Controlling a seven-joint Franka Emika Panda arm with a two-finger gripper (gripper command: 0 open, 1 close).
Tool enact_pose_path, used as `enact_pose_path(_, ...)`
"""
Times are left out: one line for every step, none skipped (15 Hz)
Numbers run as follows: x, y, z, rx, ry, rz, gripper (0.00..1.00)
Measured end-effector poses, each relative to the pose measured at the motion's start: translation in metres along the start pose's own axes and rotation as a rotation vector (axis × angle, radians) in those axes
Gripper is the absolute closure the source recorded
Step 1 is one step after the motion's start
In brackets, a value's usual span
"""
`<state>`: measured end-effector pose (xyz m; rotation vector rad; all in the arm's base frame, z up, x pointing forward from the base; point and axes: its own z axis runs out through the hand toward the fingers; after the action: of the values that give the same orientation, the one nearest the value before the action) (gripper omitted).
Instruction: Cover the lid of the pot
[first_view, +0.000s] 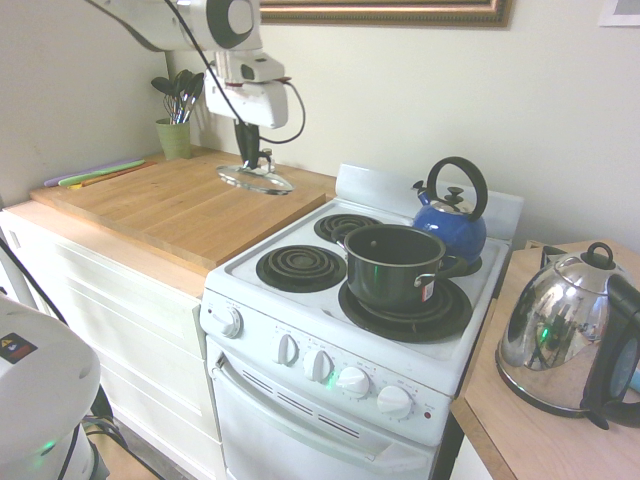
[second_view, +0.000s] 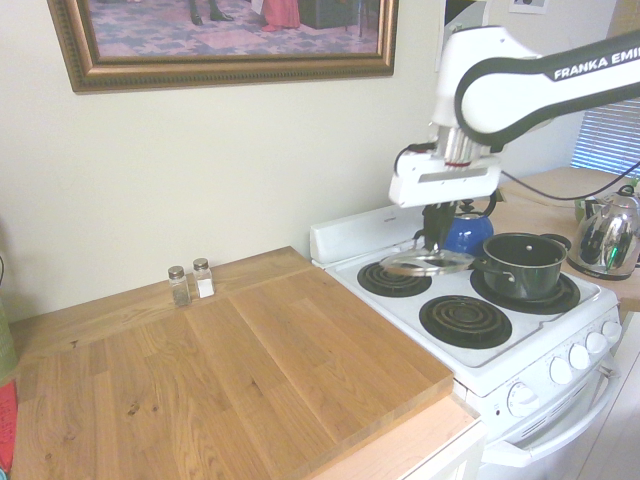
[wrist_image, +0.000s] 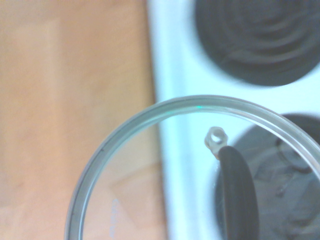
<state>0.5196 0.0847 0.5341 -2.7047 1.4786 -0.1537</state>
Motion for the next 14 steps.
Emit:
enact_pose_path(0.023, 0.014, -0.011, 0.007, 0.005, 0.021, 1.0)
enact_pose_path(0.046, 0.029, -0.021, 0.014, 0.009, 0.041, 1.0)
enact_pose_path(0.068, 0.042, -0.029, 0.018, 0.011, 0.061, 1.0)
enact_pose_path(0.09, 0.055, -0.035, 0.023, 0.015, 0.08, 1.0)
enact_pose_path(0.109, 0.067, -0.038, 0.027, 0.018, 0.096, 1.0)
enact_pose_path(0.126, 0.078, -0.04, 0.028, 0.019, 0.113, 1.0)
enact_pose_path(0.143, 0.09, -0.041, 0.03, 0.023, 0.131, 1.0)
enact_pose_path(0.159, 0.1, -0.041, 0.031, 0.022, 0.147, 1.0)
enact_pose_path(0.175, 0.112, -0.039, 0.031, 0.019, 0.161, 1.0)
enact_pose_path(0.192, 0.123, -0.037, 0.027, 0.019, 0.174, 1.0)
enact_pose_path(0.207, 0.131, -0.03, 0.021, 0.014, 0.184, 1.0)
enact_pose_path(0.22, 0.137, -0.022, 0.012, 0.007, 0.192, 1.0)
enact_pose_path(0.229, 0.139, -0.013, 0.001, 0.001, 0.197, 1.0)
enact_pose_path(0.235, 0.139, -0.004, -0.008, -0.005, 0.2, 1.0)
